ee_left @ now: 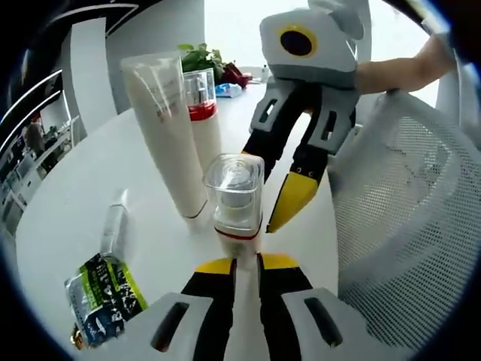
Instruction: Arrange the skincare products in the storage area until every visible bottle or jar stands upright without overlapping.
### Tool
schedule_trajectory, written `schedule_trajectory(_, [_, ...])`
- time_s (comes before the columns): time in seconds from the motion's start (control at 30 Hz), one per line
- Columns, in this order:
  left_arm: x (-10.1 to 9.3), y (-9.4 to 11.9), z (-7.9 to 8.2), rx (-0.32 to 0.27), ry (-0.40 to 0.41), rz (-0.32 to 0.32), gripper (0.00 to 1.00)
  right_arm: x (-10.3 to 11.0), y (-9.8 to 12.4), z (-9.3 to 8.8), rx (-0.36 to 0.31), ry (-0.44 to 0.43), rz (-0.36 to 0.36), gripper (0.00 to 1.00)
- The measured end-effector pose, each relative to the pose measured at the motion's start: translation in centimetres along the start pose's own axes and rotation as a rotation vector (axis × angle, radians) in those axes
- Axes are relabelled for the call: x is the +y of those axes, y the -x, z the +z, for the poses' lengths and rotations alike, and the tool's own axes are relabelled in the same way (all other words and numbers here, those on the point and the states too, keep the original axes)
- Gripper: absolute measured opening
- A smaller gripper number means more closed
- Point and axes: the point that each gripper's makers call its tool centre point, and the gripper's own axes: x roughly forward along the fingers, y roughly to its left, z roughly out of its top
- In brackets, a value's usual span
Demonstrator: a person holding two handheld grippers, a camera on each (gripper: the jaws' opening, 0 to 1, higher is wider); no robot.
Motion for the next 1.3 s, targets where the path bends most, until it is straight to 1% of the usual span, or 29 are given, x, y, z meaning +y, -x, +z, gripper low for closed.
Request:
schedule_trajectory(0.13, [0.1, -0.6, 0.4, 0.005, -0.015, -0.009, 0.08, -0.7, 0.6, -0.6, 0.016, 0.01, -0.009, 0.15])
schedule_trajectory(0.27, [0.1, -1.3, 1.2, -0.001, -0.031, -0.015, 0.07, -1.4, 1.1, -1.4, 0.026, -0.006, -0.027, 0.14])
schedule_trajectory(0.4, [-0.1, -2.3, 1.8, 0.007, -0.048, -0.028, 0.07, -2.0, 1.5, -2.0, 0.03, -0.024, -0.048, 0.14])
schedule_trajectory(0.6, [-0.3, -3.4, 2.6, 0.001, -0.053, -0.04, 0.07, -3.1, 2.1, -3.0, 0.036, -0.042, -0.085, 0.15])
schedule_trajectory(0.93, [0.0, -5.0, 3.3, -0.006, -0.041, -0.046, 0.06, -4.4, 2.1, -4.8, 0.047, -0.084, -0.132, 0.15])
schedule_trajectory(1.17, [0.5, -5.7, 3.6, -0.011, -0.034, -0.036, 0.07, -5.1, 2.1, -5.3, 0.047, -0.113, -0.152, 0.15])
schedule_trajectory(1.3, [0.7, -6.0, 3.6, -0.012, -0.029, -0.034, 0.08, -5.5, 2.1, -5.4, 0.05, -0.113, -0.165, 0.15])
